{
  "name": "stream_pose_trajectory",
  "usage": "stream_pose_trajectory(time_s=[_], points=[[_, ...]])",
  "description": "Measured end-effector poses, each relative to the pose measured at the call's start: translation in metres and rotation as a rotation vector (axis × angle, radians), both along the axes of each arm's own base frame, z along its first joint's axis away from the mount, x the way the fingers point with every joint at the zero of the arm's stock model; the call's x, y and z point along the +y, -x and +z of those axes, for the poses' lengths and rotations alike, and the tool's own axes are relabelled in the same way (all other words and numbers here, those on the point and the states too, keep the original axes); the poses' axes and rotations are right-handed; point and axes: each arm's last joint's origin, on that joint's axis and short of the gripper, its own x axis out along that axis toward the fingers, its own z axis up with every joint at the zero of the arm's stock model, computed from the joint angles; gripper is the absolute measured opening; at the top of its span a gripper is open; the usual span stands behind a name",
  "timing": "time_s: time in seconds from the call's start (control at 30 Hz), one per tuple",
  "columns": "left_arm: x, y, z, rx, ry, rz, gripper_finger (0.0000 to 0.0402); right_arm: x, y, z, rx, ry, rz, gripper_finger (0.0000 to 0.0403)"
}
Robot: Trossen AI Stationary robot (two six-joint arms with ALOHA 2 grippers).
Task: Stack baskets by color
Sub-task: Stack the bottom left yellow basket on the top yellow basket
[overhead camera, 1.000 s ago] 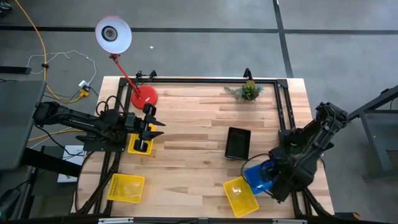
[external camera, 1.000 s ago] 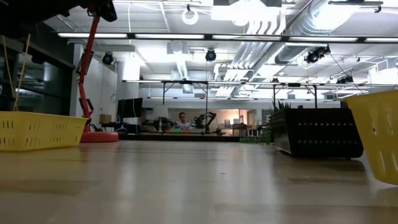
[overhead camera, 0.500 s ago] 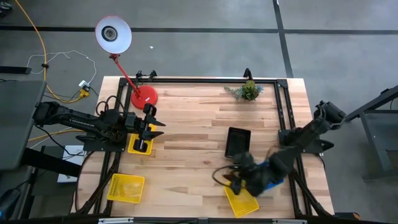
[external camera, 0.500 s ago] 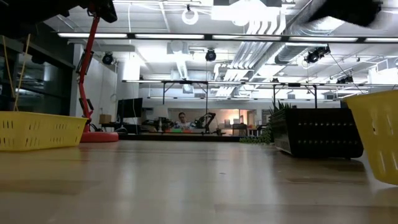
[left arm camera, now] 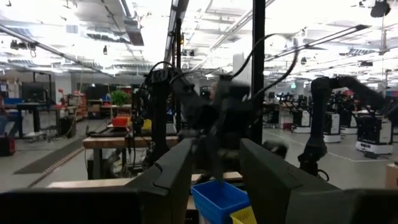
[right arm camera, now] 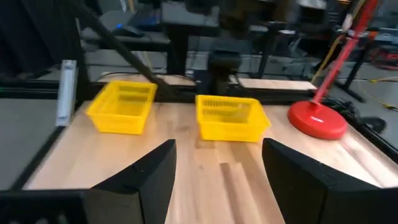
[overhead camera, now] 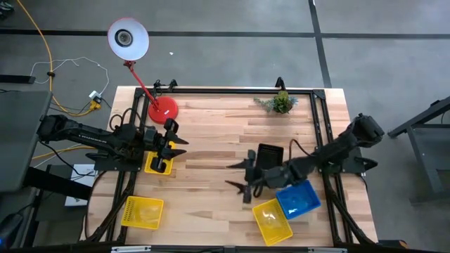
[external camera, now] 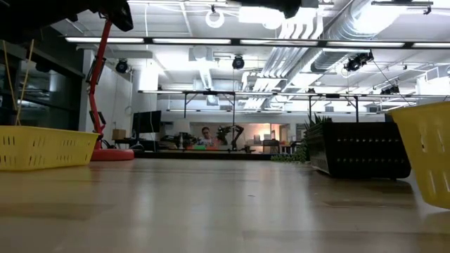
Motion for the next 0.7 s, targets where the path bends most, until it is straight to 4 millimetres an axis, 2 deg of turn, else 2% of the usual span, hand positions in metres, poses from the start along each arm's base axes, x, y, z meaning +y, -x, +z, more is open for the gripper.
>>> stream_pose_trajectory(time_s=[0.07,0.17,0.5,0.6,0.7], points=[[0.0,0.0,0.0,0.006,0.021,-0.007,0.0122,-0.011,0.003,-0.015,-0.025,-0.013,-0.017,0.0224],[0.0,-0.001,-0.002,0.027,0.038,-0.011,0.0122,-0.024,0.015,-0.027,-0.106,-0.007,-0.03,0.0224],[0.0,-0.002,-0.008,0.089,0.043,-0.011,0.0122,-0.061,0.096,-0.032,-0.421,-0.039,-0.032,0.0224],[0.0,-0.002,-0.007,0.074,0.045,-0.005,0.0122,-0.066,0.108,-0.035,-0.433,-0.043,-0.033,0.0224],[0.001,-0.002,-0.005,0.053,0.03,0.01,0.0122,-0.069,0.109,-0.035,-0.427,-0.001,-0.042,0.0224]])
